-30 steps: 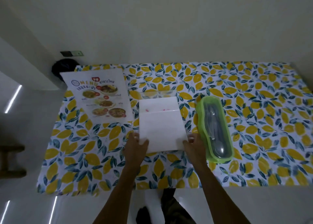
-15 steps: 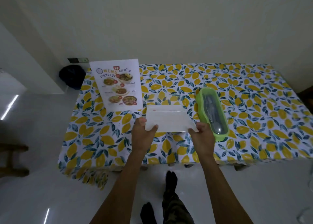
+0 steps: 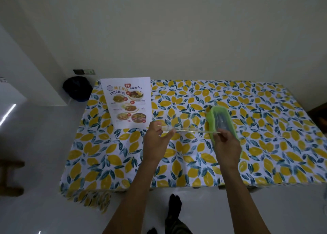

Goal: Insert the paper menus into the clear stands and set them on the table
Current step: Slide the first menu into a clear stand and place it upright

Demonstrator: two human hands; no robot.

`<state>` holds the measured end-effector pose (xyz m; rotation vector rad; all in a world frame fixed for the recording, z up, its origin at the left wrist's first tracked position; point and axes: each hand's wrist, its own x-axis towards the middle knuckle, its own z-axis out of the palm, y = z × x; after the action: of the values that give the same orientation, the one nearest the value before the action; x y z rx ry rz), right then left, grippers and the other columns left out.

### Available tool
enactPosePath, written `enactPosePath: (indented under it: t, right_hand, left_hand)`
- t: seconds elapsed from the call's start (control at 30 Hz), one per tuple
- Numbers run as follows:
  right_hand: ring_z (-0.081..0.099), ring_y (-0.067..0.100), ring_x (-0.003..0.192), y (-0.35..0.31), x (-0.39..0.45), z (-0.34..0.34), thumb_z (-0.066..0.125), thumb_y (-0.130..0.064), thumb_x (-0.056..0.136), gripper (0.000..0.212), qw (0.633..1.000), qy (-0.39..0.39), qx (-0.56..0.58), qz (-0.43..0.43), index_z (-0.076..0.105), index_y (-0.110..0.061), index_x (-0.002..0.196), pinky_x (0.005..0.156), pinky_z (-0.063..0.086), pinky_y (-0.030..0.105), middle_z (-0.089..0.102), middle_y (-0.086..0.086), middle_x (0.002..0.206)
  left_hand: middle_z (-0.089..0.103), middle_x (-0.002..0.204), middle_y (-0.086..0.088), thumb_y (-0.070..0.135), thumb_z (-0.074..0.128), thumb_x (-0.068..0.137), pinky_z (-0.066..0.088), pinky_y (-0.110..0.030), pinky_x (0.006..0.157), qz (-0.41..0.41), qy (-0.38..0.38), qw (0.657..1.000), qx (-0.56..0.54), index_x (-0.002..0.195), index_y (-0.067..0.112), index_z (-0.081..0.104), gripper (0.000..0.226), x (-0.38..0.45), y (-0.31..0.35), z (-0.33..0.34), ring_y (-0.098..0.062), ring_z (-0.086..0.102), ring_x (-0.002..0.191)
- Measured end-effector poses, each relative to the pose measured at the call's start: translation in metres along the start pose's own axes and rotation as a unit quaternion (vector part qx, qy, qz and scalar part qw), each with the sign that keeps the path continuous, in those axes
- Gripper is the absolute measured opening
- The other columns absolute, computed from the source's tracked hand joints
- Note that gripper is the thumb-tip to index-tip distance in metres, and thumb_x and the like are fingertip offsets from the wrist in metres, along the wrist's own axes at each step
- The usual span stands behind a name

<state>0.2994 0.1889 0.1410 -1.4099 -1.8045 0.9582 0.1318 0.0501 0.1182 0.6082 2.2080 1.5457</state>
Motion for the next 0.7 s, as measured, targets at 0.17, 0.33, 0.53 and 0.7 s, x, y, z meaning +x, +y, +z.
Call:
enactPosePath:
  t: [0.17,0.33,0.53,0.7]
  right_hand:
    - [0.063,0.015,0.091,-0.021,0.044,0.012,0.066,-0.024,0.092,0.028,1.0,0.004,0.013,-0.026,0.068,-0.009,0.116,0.065,0.038,0.014,0.072,0.009,0.102]
    - [0.06,0.01,0.083,-0.039,0.099,0.029,0.065,-0.033,0.091,0.027,0.999,-0.008,0.008,-0.045,0.072,-0.011,0.106,0.063,0.038,0.01,0.071,0.002,0.096]
    - [0.063,0.011,0.078,-0.048,0.158,0.055,0.065,-0.039,0.09,0.026,0.998,-0.025,0.009,-0.065,0.071,-0.014,0.096,0.061,0.038,0.006,0.068,-0.002,0.088]
    - [0.063,0.016,0.08,-0.045,0.193,0.076,0.066,-0.035,0.09,0.027,0.997,-0.04,0.004,-0.062,0.07,-0.011,0.101,0.074,0.045,0.027,0.069,0.003,0.095]
  left_hand:
    - [0.067,0.085,-0.016,0.064,0.067,0.076,0.045,-0.018,0.063,0.04,0.035,0.997,0.048,0.11,0.006,0.062,0.067,0.044,0.015,0.002,-0.025,0.064,0.076]
    - [0.038,0.056,-0.026,0.067,0.061,0.084,0.038,-0.047,0.051,0.085,0.07,0.992,0.067,0.065,-0.002,0.039,0.076,0.101,0.03,0.013,-0.03,0.038,0.047]
    - [0.034,0.054,0.001,0.071,0.051,0.086,0.031,-0.034,0.048,0.066,0.111,0.984,0.125,0.06,0.017,0.03,0.063,0.16,0.046,0.031,-0.014,0.037,0.047]
    - [0.065,0.083,0.002,0.075,0.036,0.089,0.051,-0.039,0.065,0.027,0.122,0.974,0.187,0.083,0.02,0.062,0.061,0.193,0.04,0.046,-0.021,0.063,0.08]
